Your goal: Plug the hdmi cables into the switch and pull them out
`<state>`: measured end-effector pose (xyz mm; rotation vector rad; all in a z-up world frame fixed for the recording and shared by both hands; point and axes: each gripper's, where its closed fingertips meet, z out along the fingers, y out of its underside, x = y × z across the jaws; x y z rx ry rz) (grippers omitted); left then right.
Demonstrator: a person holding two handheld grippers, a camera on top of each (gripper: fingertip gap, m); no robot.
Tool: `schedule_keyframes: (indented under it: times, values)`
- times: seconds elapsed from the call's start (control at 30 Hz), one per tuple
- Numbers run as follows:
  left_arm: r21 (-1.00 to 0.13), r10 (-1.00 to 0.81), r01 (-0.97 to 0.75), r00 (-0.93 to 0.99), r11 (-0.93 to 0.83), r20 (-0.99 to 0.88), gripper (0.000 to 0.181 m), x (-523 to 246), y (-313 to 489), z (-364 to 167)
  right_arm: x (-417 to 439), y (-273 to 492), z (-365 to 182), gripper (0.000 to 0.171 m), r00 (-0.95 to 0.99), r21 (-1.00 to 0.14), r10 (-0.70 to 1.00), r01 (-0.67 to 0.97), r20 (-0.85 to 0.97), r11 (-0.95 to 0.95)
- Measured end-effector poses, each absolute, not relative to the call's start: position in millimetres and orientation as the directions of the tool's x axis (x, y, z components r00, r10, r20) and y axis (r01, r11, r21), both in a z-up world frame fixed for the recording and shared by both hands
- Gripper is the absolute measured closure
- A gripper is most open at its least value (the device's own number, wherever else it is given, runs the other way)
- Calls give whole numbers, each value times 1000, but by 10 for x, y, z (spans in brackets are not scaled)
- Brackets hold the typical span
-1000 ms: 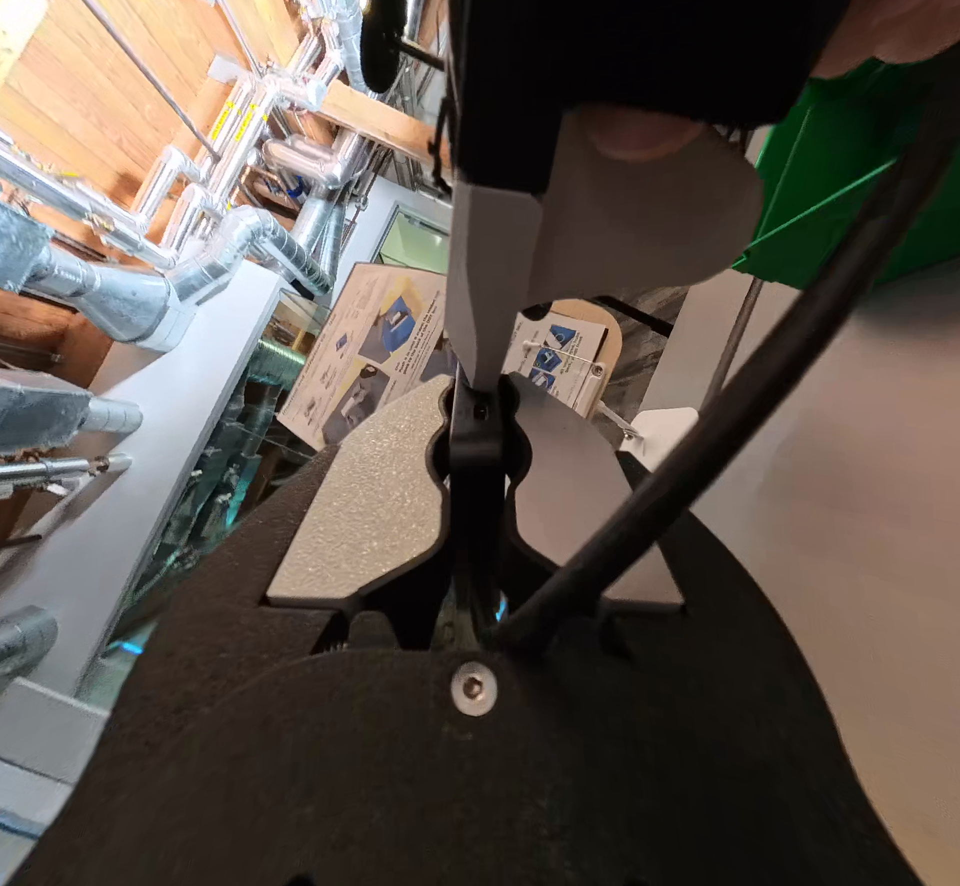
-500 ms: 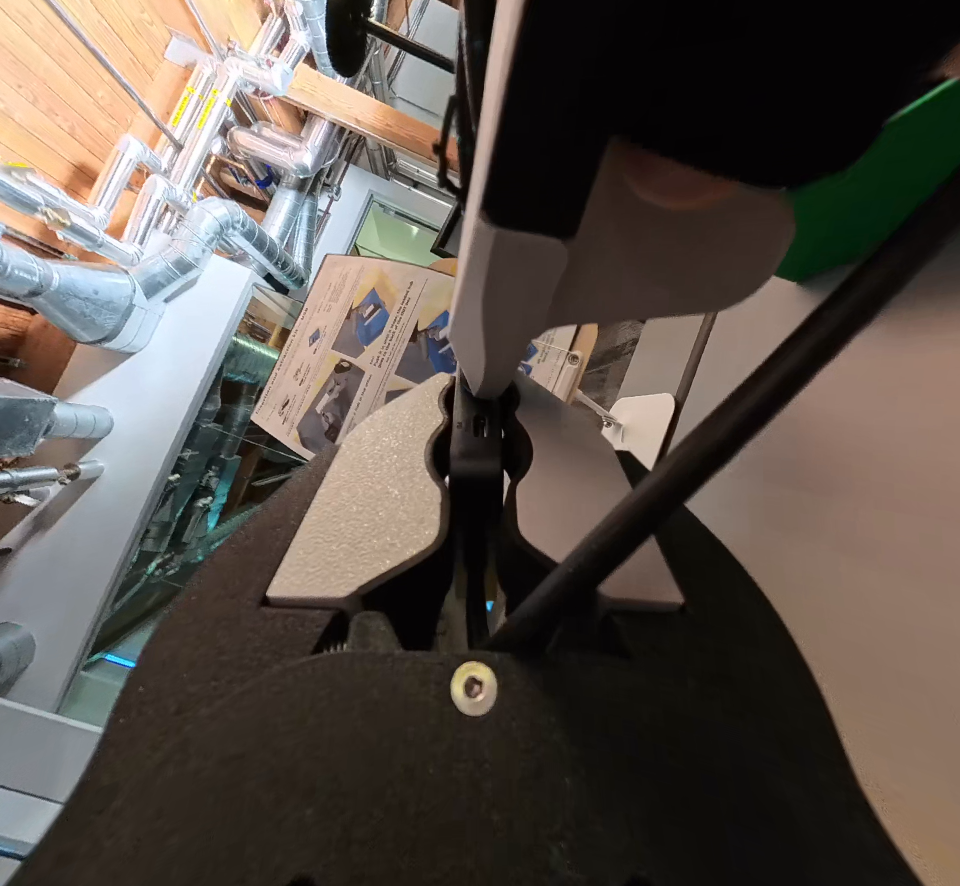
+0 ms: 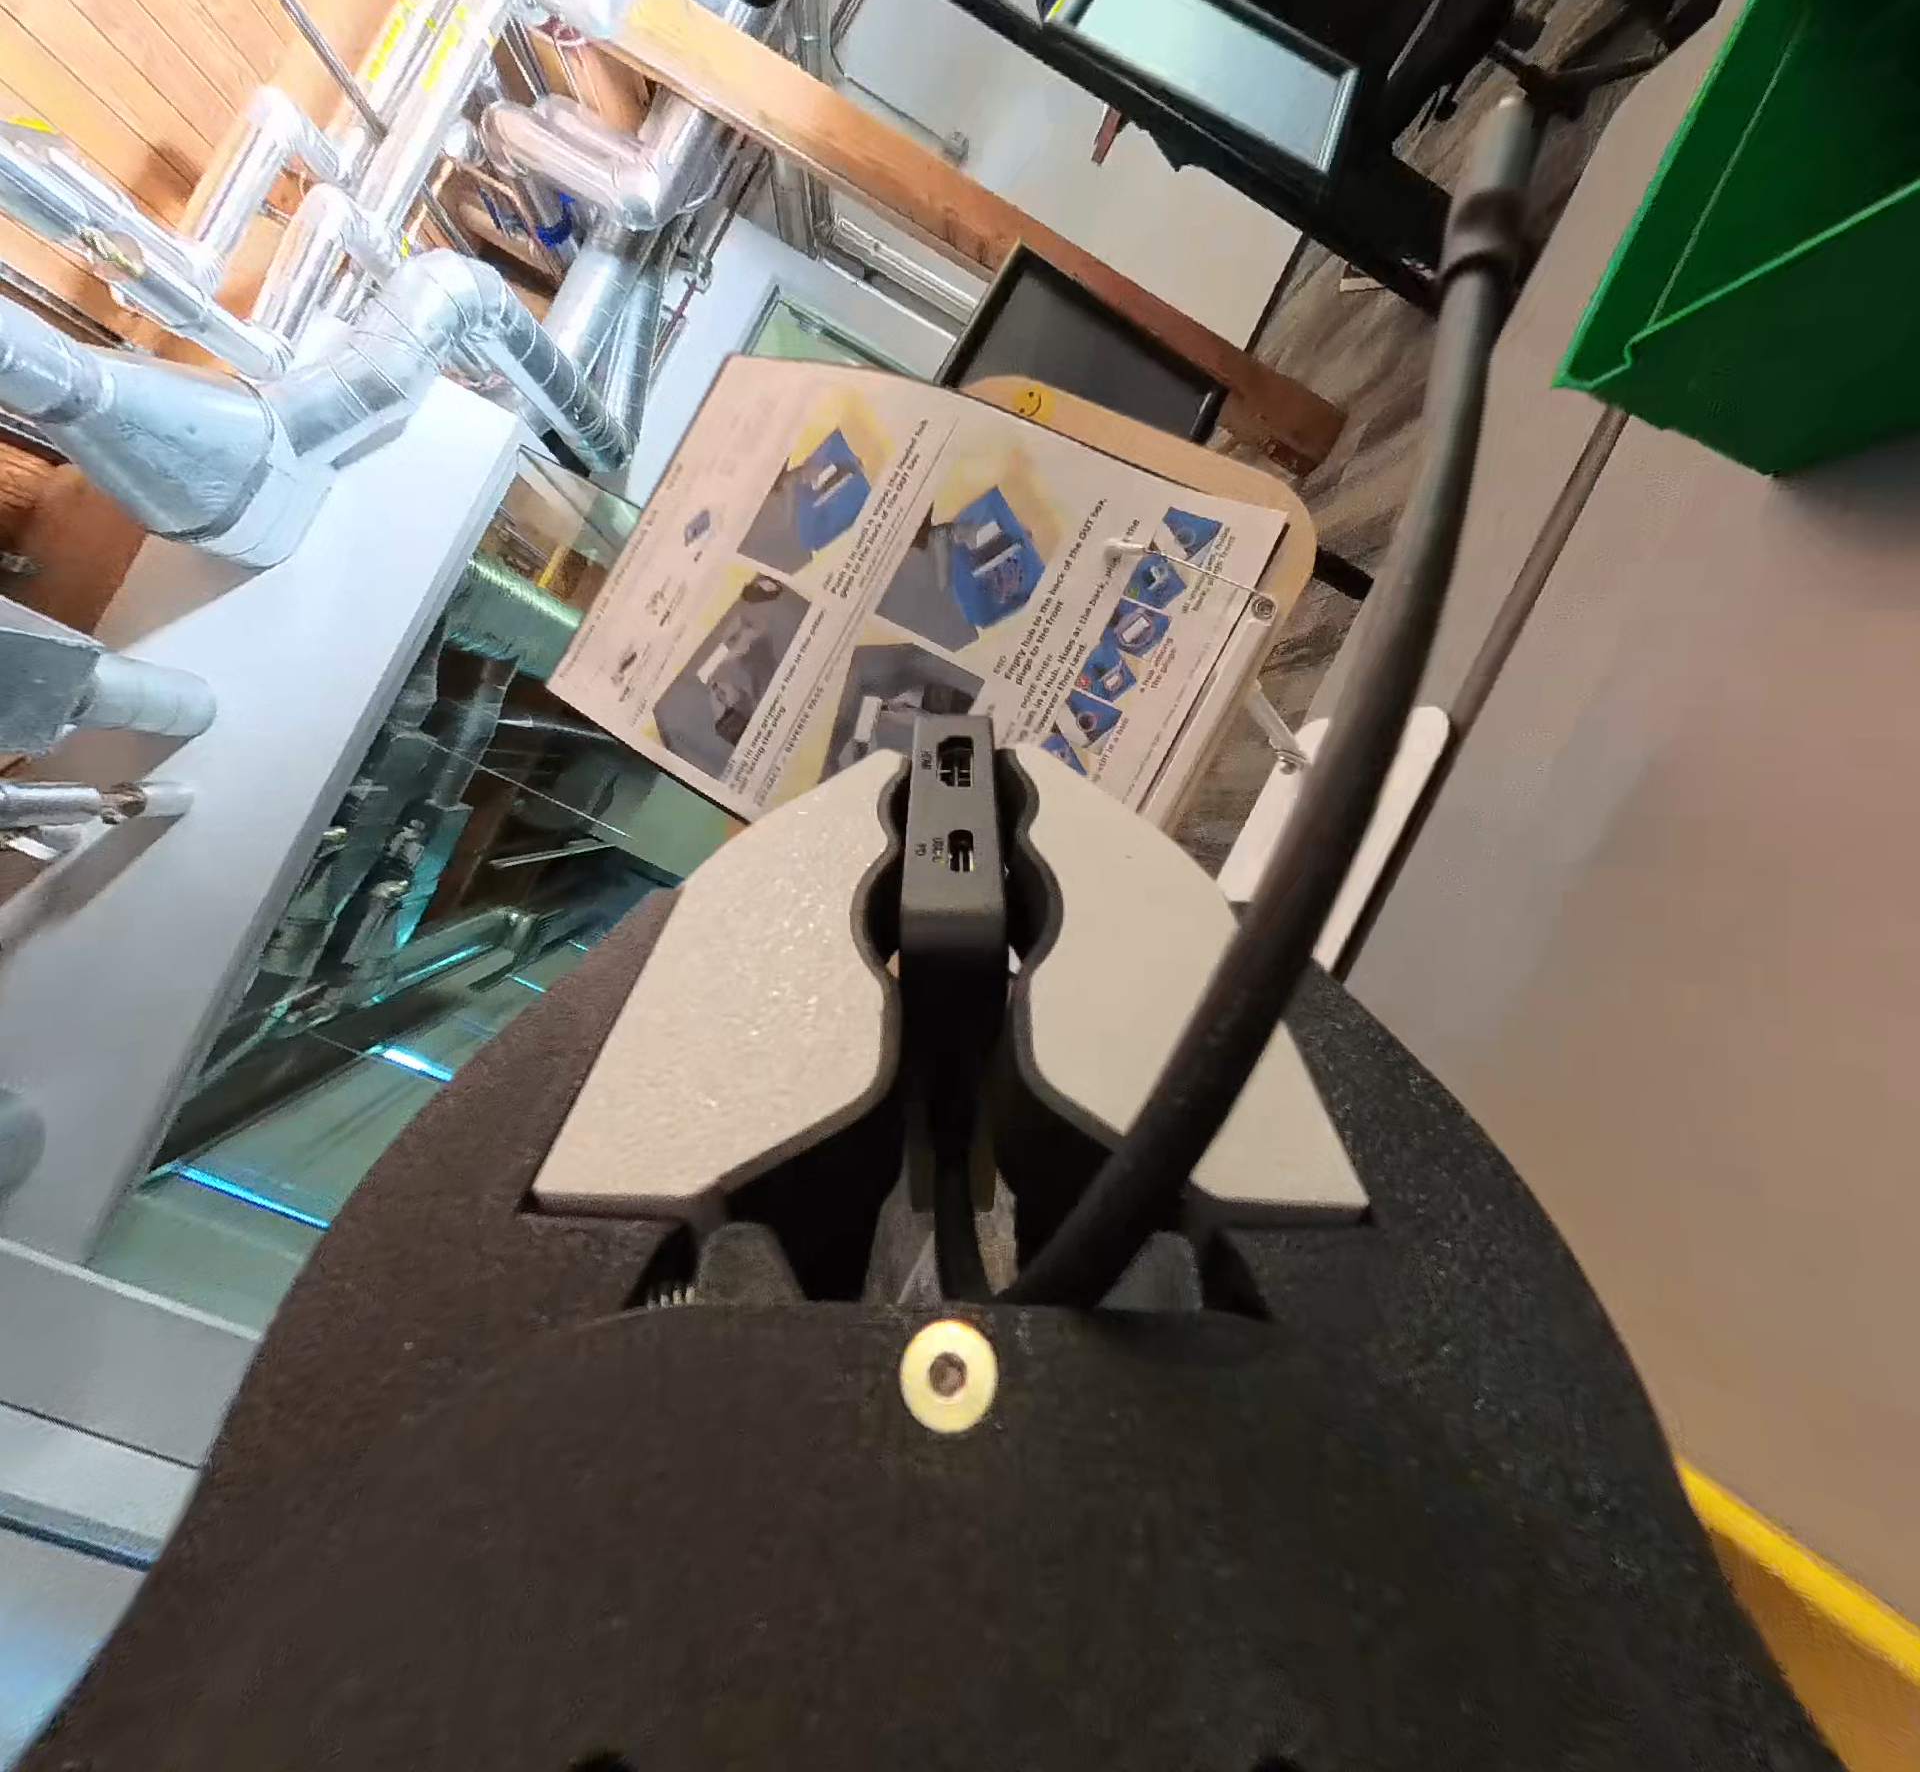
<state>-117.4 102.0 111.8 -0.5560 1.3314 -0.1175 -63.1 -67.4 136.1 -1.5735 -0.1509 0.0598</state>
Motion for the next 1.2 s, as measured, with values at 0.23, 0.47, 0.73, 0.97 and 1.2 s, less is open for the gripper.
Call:
schedule_keyframes:
  times: [0.23, 0.47, 0.73, 0.97, 1.2]
  values:
    - [-429, -395, -288, 172, 856, -903, 167, -1173, 1038, 1012, 94, -992, 586, 150, 974, -908, 190, -32, -122, -418]
    - [-372, -365, -342, 87, 863, -927, 167, -1104, 990, 880, 679, -1381, -714, 150, 906, -422, -64, -256, -419, -870]
    - [-350, -354, -382, 62, 855, -933, 167, -1102, 1013, 832, 927, -1508, -1248, 150, 872, -170, -293, -381, -392, -909]
    - [-320, -330, -405, 47, 857, -943, 167, -1105, 999, 815, 885, -1427, -1232, 149, 842, -50, -312, -370, -441, -928]
    - [-327, -341, -414, 42, 850, -939, 167, -1134, 1015, 821, 735, -1339, -1256, 145, 813, -15, -272, -326, -514, -945]
